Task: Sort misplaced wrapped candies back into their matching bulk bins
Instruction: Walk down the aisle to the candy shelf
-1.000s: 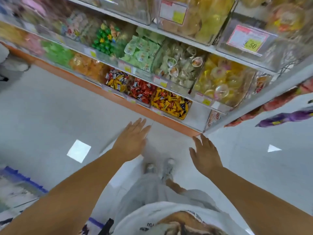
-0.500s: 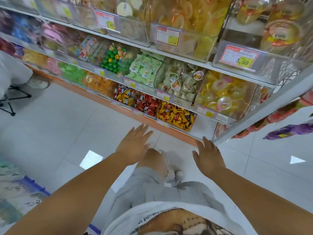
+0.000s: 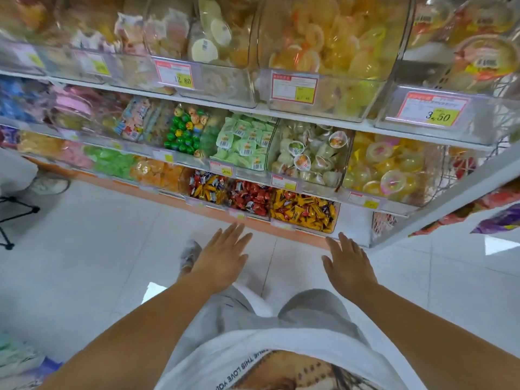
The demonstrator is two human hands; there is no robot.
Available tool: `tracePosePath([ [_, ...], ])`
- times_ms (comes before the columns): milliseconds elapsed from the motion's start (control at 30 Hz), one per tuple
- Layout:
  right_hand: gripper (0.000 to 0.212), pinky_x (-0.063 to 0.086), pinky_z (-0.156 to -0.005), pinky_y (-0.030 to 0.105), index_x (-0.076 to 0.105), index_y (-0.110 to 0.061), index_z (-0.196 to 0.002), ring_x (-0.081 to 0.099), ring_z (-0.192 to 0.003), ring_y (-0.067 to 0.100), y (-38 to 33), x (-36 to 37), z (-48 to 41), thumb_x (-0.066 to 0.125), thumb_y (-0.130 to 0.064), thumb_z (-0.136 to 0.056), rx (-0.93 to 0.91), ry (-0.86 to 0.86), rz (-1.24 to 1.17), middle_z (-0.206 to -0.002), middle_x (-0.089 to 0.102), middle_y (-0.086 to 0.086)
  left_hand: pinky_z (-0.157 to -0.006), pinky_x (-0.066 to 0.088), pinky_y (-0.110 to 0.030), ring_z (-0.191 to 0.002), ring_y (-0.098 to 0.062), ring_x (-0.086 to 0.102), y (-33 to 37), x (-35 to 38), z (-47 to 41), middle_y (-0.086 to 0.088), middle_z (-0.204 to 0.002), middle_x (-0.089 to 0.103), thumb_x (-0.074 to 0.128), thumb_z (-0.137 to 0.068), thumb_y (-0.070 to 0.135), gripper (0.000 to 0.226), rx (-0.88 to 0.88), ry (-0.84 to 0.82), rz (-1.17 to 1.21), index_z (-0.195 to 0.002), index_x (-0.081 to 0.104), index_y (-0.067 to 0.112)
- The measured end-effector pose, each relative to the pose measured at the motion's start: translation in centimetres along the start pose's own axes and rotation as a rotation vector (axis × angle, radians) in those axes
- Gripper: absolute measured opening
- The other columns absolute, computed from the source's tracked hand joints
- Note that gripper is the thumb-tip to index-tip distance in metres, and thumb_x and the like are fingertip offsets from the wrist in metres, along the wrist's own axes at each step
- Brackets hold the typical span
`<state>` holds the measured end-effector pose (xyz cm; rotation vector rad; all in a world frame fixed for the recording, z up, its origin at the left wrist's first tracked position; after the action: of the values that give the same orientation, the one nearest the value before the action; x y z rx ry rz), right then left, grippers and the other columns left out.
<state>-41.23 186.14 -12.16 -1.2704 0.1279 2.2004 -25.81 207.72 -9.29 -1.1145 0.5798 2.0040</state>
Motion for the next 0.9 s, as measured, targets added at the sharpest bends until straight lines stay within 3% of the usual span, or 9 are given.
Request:
tracePosePath([
  [100, 0.053, 0.02, -0.118, 0.043, 0.019, -0.021, -0.151, 0.016, -0.146, 0.031, -3.3, 1.4, -2.1, 0.025, -0.041, -0.102, 0.078, 0.019, -0.028, -0.16, 0.01, 0.01, -0.12, -0.008, -0.036, -0.148, -0.018, -0.011, -5.0, 1.3, -1.7, 0.001, -0.161, -0.011, 0.015, -0.103, 0.041, 0.055, 0.057, -0.002, -0.031, -0.155, 0.007, 0.023],
  [200, 0.054, 0.023, -0.117, 0.044, 0.02, -0.02, -0.151, 0.018, -0.145, 0.031, -7.5, 3.4, -4.6, 0.027, -0.041, -0.102, 0.216, 0.048, -0.086, -0.16, 0.011, 0.012, -0.115, -0.014, -0.032, -0.148, -0.018, -0.011, -11.5, 2.4, -3.9, 0.003, -0.159, -0.014, 0.001, -0.096, 0.048, 0.064, 0.137, -0.001, -0.085, -0.155, 0.008, 0.024],
  [300, 0.055, 0.02, -0.117, 0.043, 0.021, -0.019, -0.151, 0.018, -0.144, 0.031, -12.2, 5.3, -6.0, 0.031, -0.04, -0.102, 0.377, 0.08, -0.207, -0.159, 0.015, 0.012, -0.118, -0.009, -0.034, -0.149, -0.019, -0.008, -16.5, 2.2, -5.4, 0.001, -0.162, -0.009, 0.023, -0.104, 0.038, 0.055, 0.221, -0.009, -0.109, -0.154, 0.007, 0.022],
  [400, 0.053, 0.019, -0.118, 0.044, 0.023, -0.019, -0.15, 0.016, -0.145, 0.03, -16.7, 6.5, -6.4, 0.033, -0.038, -0.101, 0.455, 0.086, -0.289, -0.159, 0.016, 0.011, -0.12, -0.005, -0.036, -0.149, -0.018, -0.008, -18.9, 1.9, -5.4, 0.001, -0.162, -0.007, 0.027, -0.104, 0.036, 0.055, 0.304, -0.018, -0.06, -0.154, 0.009, 0.021],
  [533, 0.051, 0.013, -0.12, 0.042, 0.022, -0.021, -0.151, 0.01, -0.147, 0.028, -18.8, 7.2, -7.9, 0.03, -0.034, -0.103, 0.446, 0.134, -0.283, -0.16, 0.013, 0.009, -0.12, -0.004, -0.036, -0.149, -0.018, -0.006, -20.7, 3.6, -7.1, 0.001, -0.162, -0.002, 0.027, -0.103, 0.037, 0.055, 0.304, 0.04, -0.022, -0.154, 0.012, 0.022],
  [633, 0.051, 0.011, -0.119, 0.046, 0.028, -0.02, -0.15, 0.008, -0.148, 0.032, -17.4, 8.4, -9.7, 0.035, -0.034, -0.101, 0.385, 0.217, -0.13, -0.16, 0.016, 0.011, -0.119, -0.005, -0.034, -0.149, -0.019, -0.004, -20.8, 6.2, -9.5, 0.0, -0.162, 0.003, 0.03, -0.103, 0.036, 0.055, 0.273, 0.092, 0.028, -0.154, 0.012, 0.024],
  [733, 0.053, 0.014, -0.117, 0.051, 0.036, -0.018, -0.147, 0.015, -0.146, 0.036, -15.8, 10.6, -12.6, 0.042, -0.036, -0.098, 0.337, 0.26, 0.008, -0.156, 0.025, 0.014, -0.119, -0.005, -0.034, -0.149, -0.018, -0.003, -20.3, 9.4, -12.0, -0.001, -0.162, 0.006, 0.032, -0.102, 0.037, 0.057, 0.253, 0.127, 0.071, -0.154, 0.013, 0.024],
  [900, 0.054, 0.03, -0.11, 0.057, 0.051, -0.014, -0.137, 0.035, -0.137, 0.041, -15.0, 15.0, -19.0, 0.062, -0.033, -0.088, 0.262, 0.388, 0.091, -0.145, 0.043, 0.02, -0.118, -0.01, -0.031, -0.146, -0.013, -0.017, -19.1, 14.2, -17.0, 0.002, -0.162, -0.008, 0.024, -0.103, 0.043, 0.058, 0.251, 0.193, 0.087, -0.154, 0.004, 0.025],
])
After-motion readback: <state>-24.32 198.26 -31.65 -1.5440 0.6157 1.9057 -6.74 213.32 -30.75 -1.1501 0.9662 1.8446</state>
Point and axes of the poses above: each hand's wrist, its own z-axis away from the middle knuckle, its own x-axis out of the palm, y = z × x, the point moved 5 cm from there along -z, towards the middle knuckle
